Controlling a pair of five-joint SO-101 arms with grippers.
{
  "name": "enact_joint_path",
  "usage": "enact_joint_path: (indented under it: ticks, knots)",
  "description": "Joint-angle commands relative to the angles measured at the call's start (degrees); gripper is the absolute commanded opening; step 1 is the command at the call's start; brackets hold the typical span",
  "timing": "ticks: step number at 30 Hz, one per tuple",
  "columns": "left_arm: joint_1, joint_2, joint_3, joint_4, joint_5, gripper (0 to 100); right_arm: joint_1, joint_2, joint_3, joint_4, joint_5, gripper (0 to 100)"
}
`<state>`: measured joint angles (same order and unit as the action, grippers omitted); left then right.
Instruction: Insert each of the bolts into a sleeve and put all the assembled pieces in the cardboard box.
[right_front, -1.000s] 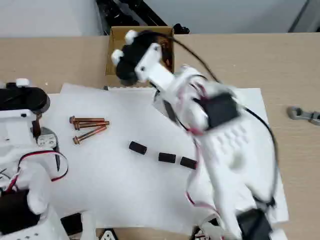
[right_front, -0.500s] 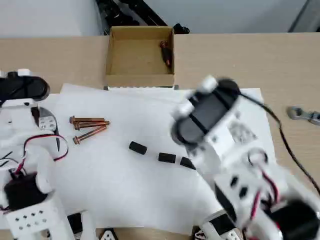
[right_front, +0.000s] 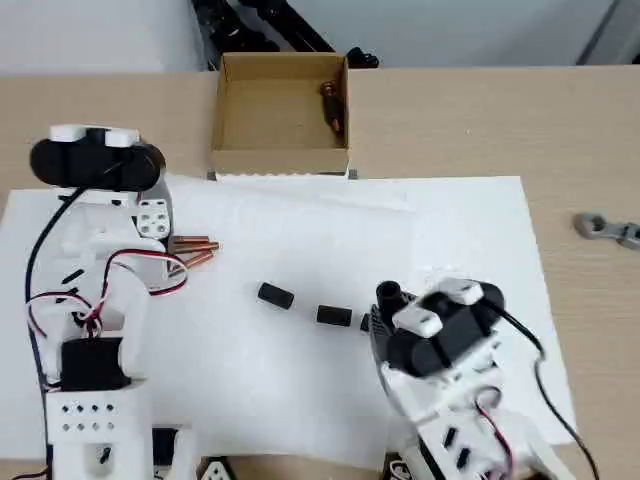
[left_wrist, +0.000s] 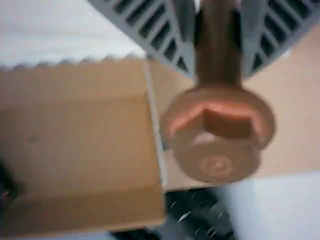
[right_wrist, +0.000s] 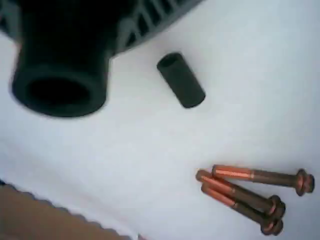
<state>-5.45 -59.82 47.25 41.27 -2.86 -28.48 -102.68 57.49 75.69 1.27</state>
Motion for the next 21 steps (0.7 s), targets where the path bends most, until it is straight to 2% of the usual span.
enact_joint_path:
  ticks: [1, 4, 7, 15, 21]
  knots:
    - [2.81, -0.35, -1.01, -4.04, 3.08, 1, 0.31, 0.48, 4.48, -12.0, -2.55, 0.4]
    - [5.71, -0.44, -2.24, -3.96, 3.52, 1, 0.22, 2.15, 8.0, -25.1, -3.69, 0.4]
    - [8.53, -0.35, -5.76, -3.87, 3.52, 1, 0.22, 4.62, 10.64, -33.71, -3.69, 0.3]
    - [16.79, -0.26, -13.85, -0.18, 3.6, 1, 0.31, 13.67, 10.64, -48.92, -3.78, 0.3]
    - [23.47, 0.0, -22.73, 3.16, 3.6, 1, 0.22, 17.01, 6.07, -50.51, -3.69, 0.3]
